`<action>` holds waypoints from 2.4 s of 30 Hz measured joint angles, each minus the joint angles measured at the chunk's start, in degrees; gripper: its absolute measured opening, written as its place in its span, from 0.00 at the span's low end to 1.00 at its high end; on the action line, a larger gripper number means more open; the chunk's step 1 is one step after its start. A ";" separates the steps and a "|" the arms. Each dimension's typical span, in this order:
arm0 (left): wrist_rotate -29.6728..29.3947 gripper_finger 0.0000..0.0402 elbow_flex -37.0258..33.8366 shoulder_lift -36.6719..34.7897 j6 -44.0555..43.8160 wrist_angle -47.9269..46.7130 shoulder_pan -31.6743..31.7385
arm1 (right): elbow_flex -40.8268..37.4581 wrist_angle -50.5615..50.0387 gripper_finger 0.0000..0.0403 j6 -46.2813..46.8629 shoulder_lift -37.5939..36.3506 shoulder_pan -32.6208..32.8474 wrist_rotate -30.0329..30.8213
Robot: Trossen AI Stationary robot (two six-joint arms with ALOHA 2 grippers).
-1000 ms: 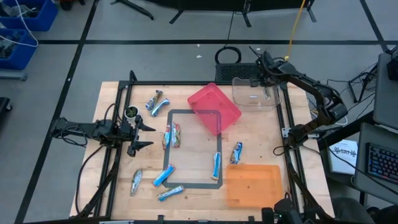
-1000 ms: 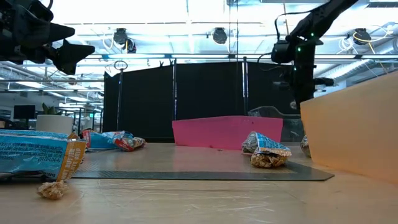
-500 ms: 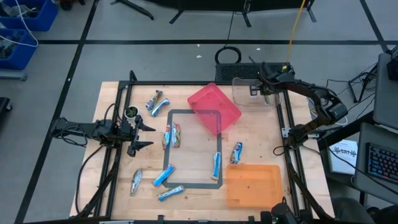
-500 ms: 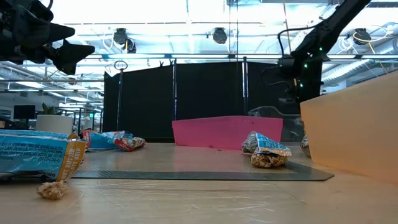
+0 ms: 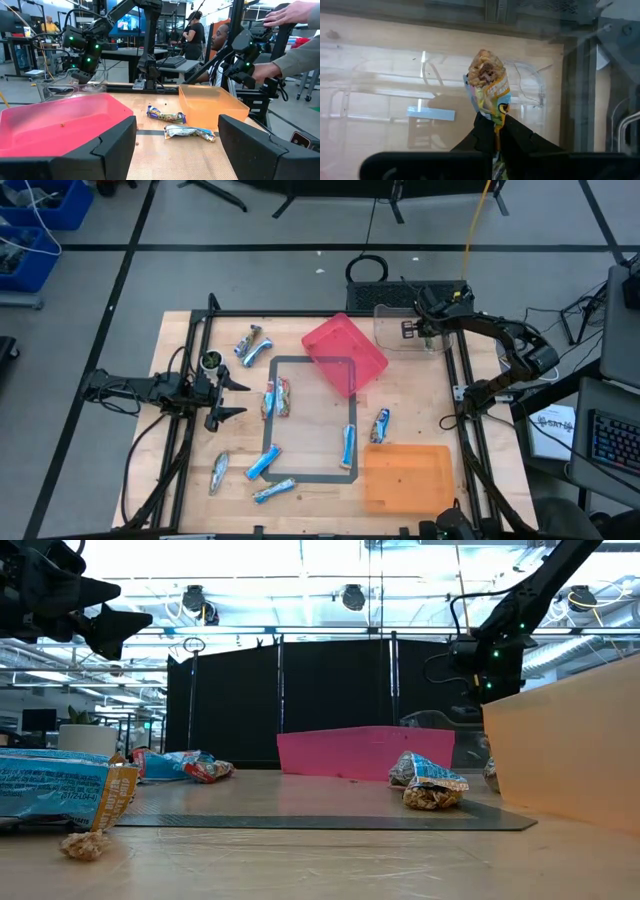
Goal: Pick and place Granola Bars by type
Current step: Put the yellow granola bar into the transparent bin
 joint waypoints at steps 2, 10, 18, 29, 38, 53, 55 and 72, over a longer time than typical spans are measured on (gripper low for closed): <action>0.00 0.71 0.00 0.00 0.00 0.01 -0.01 | 0.00 0.02 0.11 0.25 0.00 0.00 0.04; 0.01 0.69 0.00 -0.02 0.00 -0.01 -0.01 | 0.00 1.69 0.26 0.38 0.00 -0.35 -0.01; -0.01 0.71 0.00 0.00 -0.01 0.00 -0.01 | 0.00 2.51 0.34 0.42 0.00 -0.35 -0.03; 0.00 0.69 0.00 0.01 -0.01 -0.01 -0.01 | 0.00 2.85 0.36 -0.21 -2.14 -0.35 -1.71; 0.00 0.71 0.00 0.00 -0.01 -0.01 -0.01 | 0.12 3.20 0.45 -3.08 -9.53 -0.35 -3.48; -0.01 0.71 0.00 -0.01 0.00 0.02 -0.01 | 21.65 -2.65 0.47 -19.97 -13.38 1.74 -7.75; 0.00 0.71 0.00 0.01 -0.01 0.02 -0.01 | 25.14 -3.71 0.47 -23.59 -13.38 2.17 -8.68; 0.00 0.71 0.00 -0.01 -0.01 -0.01 -0.01 | 47.89 -17.66 0.47 -39.15 -8.95 8.78 -21.68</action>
